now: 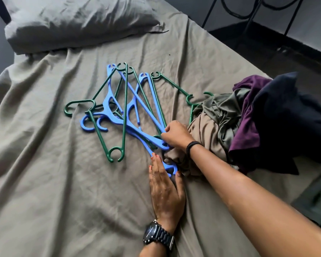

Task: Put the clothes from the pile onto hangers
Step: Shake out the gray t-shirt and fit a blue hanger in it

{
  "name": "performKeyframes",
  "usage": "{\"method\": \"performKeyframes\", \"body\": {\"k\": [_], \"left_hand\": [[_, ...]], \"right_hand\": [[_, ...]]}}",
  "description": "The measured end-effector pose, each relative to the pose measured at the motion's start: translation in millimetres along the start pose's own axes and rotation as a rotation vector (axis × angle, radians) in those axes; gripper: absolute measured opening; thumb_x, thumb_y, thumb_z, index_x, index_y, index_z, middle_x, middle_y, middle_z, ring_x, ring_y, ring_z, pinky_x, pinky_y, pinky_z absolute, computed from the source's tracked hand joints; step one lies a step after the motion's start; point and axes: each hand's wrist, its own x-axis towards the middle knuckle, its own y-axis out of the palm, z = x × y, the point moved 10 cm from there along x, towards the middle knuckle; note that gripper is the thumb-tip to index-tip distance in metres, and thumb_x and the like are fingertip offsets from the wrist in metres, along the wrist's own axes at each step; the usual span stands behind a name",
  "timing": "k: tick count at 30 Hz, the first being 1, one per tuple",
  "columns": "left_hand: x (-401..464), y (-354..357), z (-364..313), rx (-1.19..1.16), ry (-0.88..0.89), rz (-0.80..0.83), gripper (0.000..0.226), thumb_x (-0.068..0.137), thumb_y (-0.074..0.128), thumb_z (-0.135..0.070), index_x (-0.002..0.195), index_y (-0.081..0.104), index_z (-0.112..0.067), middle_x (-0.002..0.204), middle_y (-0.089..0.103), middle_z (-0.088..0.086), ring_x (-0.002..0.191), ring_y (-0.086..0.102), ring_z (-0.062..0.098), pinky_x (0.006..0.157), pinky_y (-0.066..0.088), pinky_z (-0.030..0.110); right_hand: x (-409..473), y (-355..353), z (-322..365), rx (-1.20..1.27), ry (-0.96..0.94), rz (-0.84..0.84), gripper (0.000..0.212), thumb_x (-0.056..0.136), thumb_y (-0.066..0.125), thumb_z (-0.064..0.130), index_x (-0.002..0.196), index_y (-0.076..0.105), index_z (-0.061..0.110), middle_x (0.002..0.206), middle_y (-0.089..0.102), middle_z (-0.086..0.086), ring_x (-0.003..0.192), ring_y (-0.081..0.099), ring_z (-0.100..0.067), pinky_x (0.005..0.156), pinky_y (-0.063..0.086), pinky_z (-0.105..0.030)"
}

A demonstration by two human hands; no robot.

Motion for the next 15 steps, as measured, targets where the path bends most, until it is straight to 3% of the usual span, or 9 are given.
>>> {"method": "performKeyframes", "body": {"k": [5,8,10,13,15], "left_hand": [[1,0,1,-0.005,-0.014,-0.007,0.065,0.092,0.044,-0.028,0.145,0.021,0.002,0.152,0.028,0.019,0.139,0.027,0.029,0.115,0.022,0.035],[0,-1,1,-0.025,-0.012,-0.007,0.065,0.094,0.042,-0.033,0.144,0.021,0.003,0.150,0.029,0.022,0.139,0.028,0.030,0.115,0.023,0.036],[2,-3,-1,-0.039,-0.003,-0.008,0.067,0.095,0.041,-0.036,0.145,0.018,0.002,0.150,0.029,0.023,0.139,0.026,0.030,0.115,0.022,0.036],[5,-3,-2,-0.040,0.004,0.009,0.068,0.093,0.044,-0.032,0.146,0.015,-0.002,0.150,0.028,0.025,0.139,0.025,0.030,0.114,0.023,0.039],[5,-3,-3,-0.037,0.000,0.027,0.067,0.093,0.043,-0.032,0.147,0.015,-0.003,0.151,0.026,0.025,0.140,0.026,0.031,0.114,0.023,0.040]], "right_hand": [[-7,8,-4,0.015,0.018,-0.010,0.035,0.086,0.065,0.036,0.068,0.045,0.013,0.090,0.059,-0.016,0.097,0.056,-0.029,0.071,0.038,-0.030],[-15,1,-1,0.056,-0.011,-0.001,0.044,0.087,0.064,0.034,0.056,0.038,0.015,0.069,0.052,-0.009,0.080,0.052,-0.023,0.058,0.033,-0.028],[-28,-10,2,0.101,-0.041,-0.043,0.041,0.090,0.060,0.032,0.057,0.045,0.014,0.066,0.061,-0.008,0.080,0.057,-0.025,0.056,0.036,-0.029],[-55,-30,-2,0.085,-0.063,-0.157,0.031,0.091,0.058,0.032,0.087,0.064,0.001,0.099,0.068,-0.021,0.099,0.060,-0.034,0.075,0.043,-0.032],[-78,-44,-18,0.050,-0.053,-0.233,0.031,0.093,0.056,0.028,0.096,0.065,-0.001,0.104,0.065,-0.024,0.102,0.058,-0.036,0.077,0.043,-0.035]]}}
